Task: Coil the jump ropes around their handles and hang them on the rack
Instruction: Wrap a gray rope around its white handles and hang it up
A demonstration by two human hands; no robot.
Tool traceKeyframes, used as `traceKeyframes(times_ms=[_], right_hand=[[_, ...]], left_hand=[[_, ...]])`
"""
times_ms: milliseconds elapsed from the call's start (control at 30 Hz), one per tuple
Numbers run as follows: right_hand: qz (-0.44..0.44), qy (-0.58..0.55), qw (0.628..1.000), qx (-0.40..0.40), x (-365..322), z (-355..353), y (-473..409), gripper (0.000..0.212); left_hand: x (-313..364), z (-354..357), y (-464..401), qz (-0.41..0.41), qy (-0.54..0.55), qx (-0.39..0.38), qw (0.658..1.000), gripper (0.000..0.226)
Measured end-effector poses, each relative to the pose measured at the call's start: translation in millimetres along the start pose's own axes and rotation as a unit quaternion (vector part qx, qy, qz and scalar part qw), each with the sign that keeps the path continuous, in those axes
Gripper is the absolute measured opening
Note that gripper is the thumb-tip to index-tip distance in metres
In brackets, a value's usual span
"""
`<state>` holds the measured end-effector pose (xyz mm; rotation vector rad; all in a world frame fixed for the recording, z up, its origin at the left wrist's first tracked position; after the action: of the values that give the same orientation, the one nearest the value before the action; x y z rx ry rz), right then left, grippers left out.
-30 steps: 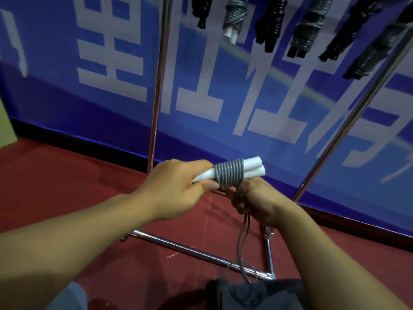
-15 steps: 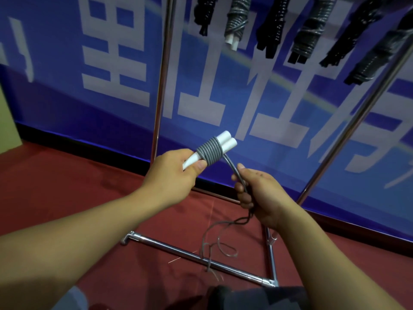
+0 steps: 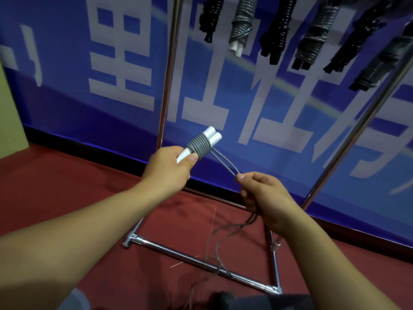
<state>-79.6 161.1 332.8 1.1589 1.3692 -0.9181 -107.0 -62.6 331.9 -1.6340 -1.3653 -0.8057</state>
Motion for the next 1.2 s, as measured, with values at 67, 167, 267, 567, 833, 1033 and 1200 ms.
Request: traceKeyframes(times_ms=[67, 167, 267, 567, 833, 1033, 1200], right_hand=[[0.01, 0.018, 1.0, 0.003, -1, 0, 1, 0.019], [0.021, 0.055, 0.998, 0.003, -2, 1, 5, 0.025], [0.027, 0.075, 0.997, -0.004, -2, 4, 9, 0.029], [-0.002, 0.132, 0.991, -0.036, -11, 14, 29, 0.029], [-0.09, 0.132, 0.987, 0.037, -16, 12, 35, 0.03], [-0.106, 0.181, 0.975, 0.076, -15, 9, 35, 0.03], [-0.16, 0.337, 0.919, 0.13, -12, 12, 35, 0.026]], left_hand=[[-1, 0, 0, -0.005, -0.013, -0.002, 1.0, 0.033], [-2, 0, 0, -0.007, -0.025, -0.008, 1.0, 0.032], [-3, 0, 0, -0.012, -0.035, -0.013, 0.999, 0.032], [-6, 8, 3, -0.009, -0.079, -0.045, 0.996, 0.032], [3, 13, 19, 0.051, -0.298, -0.07, 0.951, 0.026], [2, 20, 15, 0.027, -0.298, -0.152, 0.942, 0.024], [0, 21, 11, -0.001, -0.297, -0.229, 0.927, 0.031]])
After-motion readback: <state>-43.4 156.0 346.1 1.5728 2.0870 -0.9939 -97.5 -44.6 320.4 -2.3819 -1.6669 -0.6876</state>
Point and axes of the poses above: each hand's wrist, its own y-axis away from the middle knuckle, its own z-axis out of the palm, x = y × z, the point moved 2 cm from there along -y, towards the middle knuckle, and after that the axes turned 12 degrees about -x, right-handed, at the moved point
